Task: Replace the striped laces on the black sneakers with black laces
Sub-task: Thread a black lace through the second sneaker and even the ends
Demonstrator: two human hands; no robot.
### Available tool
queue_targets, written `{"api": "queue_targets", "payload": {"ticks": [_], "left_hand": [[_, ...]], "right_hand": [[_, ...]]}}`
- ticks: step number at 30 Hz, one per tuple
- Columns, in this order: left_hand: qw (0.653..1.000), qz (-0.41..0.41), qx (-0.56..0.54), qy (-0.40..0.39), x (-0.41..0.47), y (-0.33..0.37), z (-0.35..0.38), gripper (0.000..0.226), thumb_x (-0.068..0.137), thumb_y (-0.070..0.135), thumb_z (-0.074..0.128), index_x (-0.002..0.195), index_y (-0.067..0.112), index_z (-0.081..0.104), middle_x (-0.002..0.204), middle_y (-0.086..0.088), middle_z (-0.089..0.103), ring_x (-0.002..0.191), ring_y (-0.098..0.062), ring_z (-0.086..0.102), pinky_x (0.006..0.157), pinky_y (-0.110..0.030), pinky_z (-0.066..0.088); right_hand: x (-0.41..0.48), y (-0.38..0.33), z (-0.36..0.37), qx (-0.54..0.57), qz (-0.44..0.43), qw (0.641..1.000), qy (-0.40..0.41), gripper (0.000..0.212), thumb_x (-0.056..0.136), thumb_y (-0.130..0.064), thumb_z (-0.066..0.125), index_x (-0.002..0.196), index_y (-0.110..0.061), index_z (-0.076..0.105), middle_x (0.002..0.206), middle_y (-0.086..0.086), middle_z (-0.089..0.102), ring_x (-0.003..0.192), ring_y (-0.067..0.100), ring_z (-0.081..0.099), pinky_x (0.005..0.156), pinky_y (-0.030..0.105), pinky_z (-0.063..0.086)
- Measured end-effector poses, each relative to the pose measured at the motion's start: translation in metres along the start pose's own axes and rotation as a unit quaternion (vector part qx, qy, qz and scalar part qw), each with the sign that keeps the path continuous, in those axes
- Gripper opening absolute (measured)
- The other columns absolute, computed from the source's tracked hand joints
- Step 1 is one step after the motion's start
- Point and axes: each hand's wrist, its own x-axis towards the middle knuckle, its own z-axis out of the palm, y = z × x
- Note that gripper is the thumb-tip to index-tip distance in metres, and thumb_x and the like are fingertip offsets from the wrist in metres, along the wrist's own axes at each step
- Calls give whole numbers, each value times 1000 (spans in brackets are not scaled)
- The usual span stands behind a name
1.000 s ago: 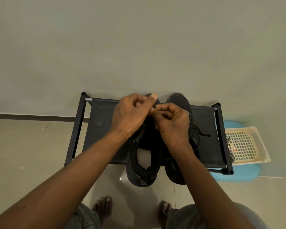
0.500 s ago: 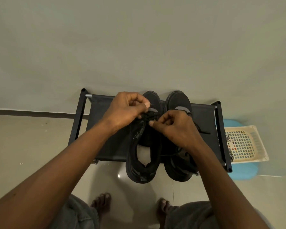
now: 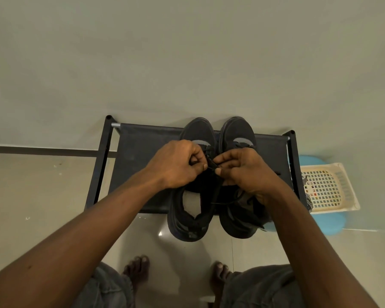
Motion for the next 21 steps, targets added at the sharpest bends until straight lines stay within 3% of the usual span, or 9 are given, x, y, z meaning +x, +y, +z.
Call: {"api": "queue_targets", "payload": {"ticks": [2, 5, 7, 12, 15, 18, 21], "left_hand": [[1000, 3, 23, 12, 0, 1, 2, 10, 91, 33, 74, 83, 38, 71, 73, 22, 62, 68, 5, 57, 72, -23, 49], [998, -11, 39, 42, -3, 6, 6, 12, 91, 34, 72, 80, 39, 67, 76, 22, 62, 69, 3, 57, 62, -21, 42], [997, -25, 28, 65, -5, 9, 11, 10, 90, 35, 72, 81, 36, 70, 76, 20, 65, 70, 1, 60, 61, -22, 45], [990, -9, 80, 117, -11, 15, 22, 8, 88, 37, 70, 83, 31, 72, 77, 16, 58, 72, -6, 58, 76, -33, 48], [982, 10, 117, 151, -14, 19, 29, 8, 86, 37, 69, 79, 31, 68, 78, 15, 54, 72, -9, 58, 76, -35, 44], [982, 11, 92, 166, -14, 19, 32, 8, 86, 35, 70, 79, 30, 71, 70, 16, 51, 65, -5, 52, 74, -35, 48], [987, 9, 43, 154, -12, 13, 28, 6, 87, 34, 74, 84, 30, 77, 67, 15, 60, 67, -4, 57, 74, -38, 56]], "right_hand": [[1, 1, -1, 19, 6, 1000, -4, 22, 92, 3, 71, 113, -1, 69, 95, 22, 75, 85, 26, 74, 72, 32, 64], [2, 3, -1, 31, 10, 999, -6, 19, 92, 3, 70, 110, -2, 69, 93, 22, 74, 80, 22, 73, 71, 33, 64], [3, 4, -2, 36, 11, 999, -6, 18, 91, 3, 71, 108, -3, 70, 91, 20, 74, 79, 20, 73, 72, 34, 64], [1, 2, -2, 42, 9, 999, -10, 19, 90, 2, 73, 108, -2, 70, 91, 19, 74, 82, 22, 73, 72, 33, 64], [-1, 1, -3, 51, 6, 999, -17, 19, 89, -1, 75, 107, 0, 71, 93, 19, 75, 83, 20, 74, 71, 30, 64], [-2, 1, -6, 60, 6, 998, -18, 13, 94, -5, 70, 105, 0, 73, 96, 17, 76, 86, 21, 74, 69, 26, 62], [0, 3, -4, 59, -2, 998, 7, 10, 96, -4, 68, 101, -1, 75, 92, 15, 76, 81, 17, 74, 67, 25, 62]]}}
